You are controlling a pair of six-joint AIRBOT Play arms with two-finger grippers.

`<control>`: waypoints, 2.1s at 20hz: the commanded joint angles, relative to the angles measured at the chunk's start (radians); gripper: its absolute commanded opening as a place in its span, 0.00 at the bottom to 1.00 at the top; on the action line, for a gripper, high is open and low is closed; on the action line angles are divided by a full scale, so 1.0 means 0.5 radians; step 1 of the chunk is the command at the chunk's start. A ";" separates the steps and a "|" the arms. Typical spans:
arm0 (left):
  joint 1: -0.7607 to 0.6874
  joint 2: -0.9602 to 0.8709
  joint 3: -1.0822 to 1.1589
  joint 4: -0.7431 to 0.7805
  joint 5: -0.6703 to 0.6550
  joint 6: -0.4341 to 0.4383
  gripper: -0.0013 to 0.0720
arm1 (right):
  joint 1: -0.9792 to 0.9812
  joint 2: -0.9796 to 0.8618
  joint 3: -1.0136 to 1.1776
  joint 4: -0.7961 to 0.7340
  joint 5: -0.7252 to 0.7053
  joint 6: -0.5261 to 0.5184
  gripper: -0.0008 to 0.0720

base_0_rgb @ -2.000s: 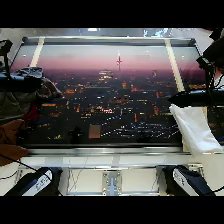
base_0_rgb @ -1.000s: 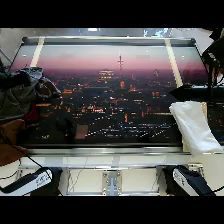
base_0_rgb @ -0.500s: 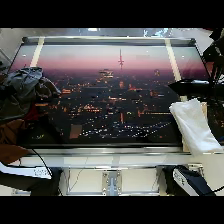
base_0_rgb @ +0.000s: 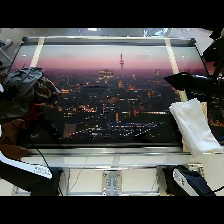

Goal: Fold the shirts.

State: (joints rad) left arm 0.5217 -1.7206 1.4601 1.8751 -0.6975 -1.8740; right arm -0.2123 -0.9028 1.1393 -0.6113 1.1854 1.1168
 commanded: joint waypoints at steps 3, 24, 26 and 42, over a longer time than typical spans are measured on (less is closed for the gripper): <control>-0.096 0.455 0.012 -0.127 -0.227 0.011 0.04 | 0.002 0.001 0.001 0.125 -0.002 -0.003 0.03; -1.855 0.765 -0.104 0.014 -0.554 -0.179 0.98 | 0.000 -0.205 0.765 -1.285 0.401 0.224 0.58; -1.619 0.571 -0.108 -0.460 -0.570 -0.179 0.97 | 0.001 -0.373 0.611 -1.265 0.401 0.278 0.58; -1.359 -0.662 0.750 -1.827 -0.145 0.869 0.86 | 0.967 -0.917 0.184 -0.922 0.327 0.201 0.58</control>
State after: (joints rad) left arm -0.1463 -1.9896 1.7237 0.8474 -0.7437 -1.4540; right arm 0.1230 -1.3548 1.2377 -1.0424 1.3815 1.2484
